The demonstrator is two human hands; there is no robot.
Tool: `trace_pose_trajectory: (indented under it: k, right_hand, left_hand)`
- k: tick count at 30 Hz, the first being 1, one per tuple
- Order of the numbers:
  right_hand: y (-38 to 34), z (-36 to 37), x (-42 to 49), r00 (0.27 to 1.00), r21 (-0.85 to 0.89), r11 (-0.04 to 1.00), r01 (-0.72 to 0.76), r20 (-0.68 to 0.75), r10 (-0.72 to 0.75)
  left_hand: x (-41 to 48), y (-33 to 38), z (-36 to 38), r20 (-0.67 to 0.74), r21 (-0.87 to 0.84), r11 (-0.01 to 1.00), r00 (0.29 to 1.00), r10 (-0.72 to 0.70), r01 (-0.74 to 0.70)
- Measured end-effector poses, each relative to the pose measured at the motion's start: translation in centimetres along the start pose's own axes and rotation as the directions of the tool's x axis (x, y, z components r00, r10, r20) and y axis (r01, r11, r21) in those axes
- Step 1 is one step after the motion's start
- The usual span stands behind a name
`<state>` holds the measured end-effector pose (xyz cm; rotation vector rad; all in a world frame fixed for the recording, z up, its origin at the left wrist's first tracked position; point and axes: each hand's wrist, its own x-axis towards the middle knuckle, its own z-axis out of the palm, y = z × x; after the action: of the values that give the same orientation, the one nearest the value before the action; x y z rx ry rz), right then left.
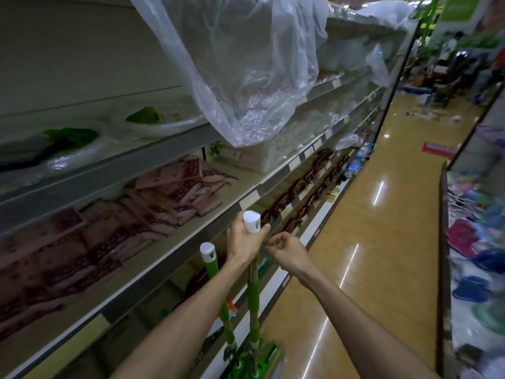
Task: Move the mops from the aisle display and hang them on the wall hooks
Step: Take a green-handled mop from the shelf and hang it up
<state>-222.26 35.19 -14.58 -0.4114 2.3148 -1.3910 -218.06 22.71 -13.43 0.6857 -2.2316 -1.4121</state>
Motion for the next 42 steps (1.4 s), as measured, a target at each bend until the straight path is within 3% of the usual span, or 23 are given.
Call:
trace_pose_trajectory:
  k: [6,9,16,20,24,28,34,38,42]
  right_hand:
    - [-1.9,0.2,-0.6,0.992,-0.075,0.996,0.041,0.119,-0.031]
    - [-2.8,0.3,-0.8,0.983,-0.018,0.996,0.085,0.165,-0.081]
    - [-5.8,1.3,-2.0,0.962,0.352,0.913,0.204,0.099,-0.253]
    - [-7.1,2.4,-2.9,0.974,0.392,0.904,0.172,0.068,-0.215]
    - [-7.7,2.9,-3.8,0.974,0.395,0.904,0.163,0.081,-0.21]
    - [-8.6,4.2,-4.3,0.968,0.376,0.912,0.164,0.118,-0.222]
    - [-10.1,7.2,-6.3,0.933,0.318,0.934,0.163,0.257,-0.251]
    - [-11.5,9.2,-9.5,0.875,0.266,0.936,0.23,0.365,-0.319]
    - [-13.3,12.4,-14.0,0.754,0.326,0.911,0.251,0.525,-0.395]
  left_hand:
    - [1.6,7.8,-2.3,-0.068,-0.034,0.974,0.973,0.222,-0.225]
    - [1.9,11.7,-4.1,-0.04,-0.117,0.948,0.955,0.295,-0.298]
    - [1.2,17.4,-8.0,0.035,-0.369,0.876,0.938,0.346,-0.31]
    - [0.2,17.5,-8.9,0.059,-0.499,0.83,0.946,0.32,-0.25]
    - [-0.8,17.2,-9.6,0.042,-0.555,0.783,0.93,0.365,-0.282]
    - [-2.0,16.7,-10.6,-0.051,-0.572,0.751,0.929,0.368,-0.329]
    - [-4.9,16.2,-14.0,-0.236,-0.479,0.792,0.925,0.299,-0.379]
    - [-8.5,16.1,-17.3,-0.341,-0.415,0.818,0.901,0.267,-0.399]
    - [-13.6,16.1,-21.6,-0.497,-0.335,0.848,0.842,0.21,-0.409]
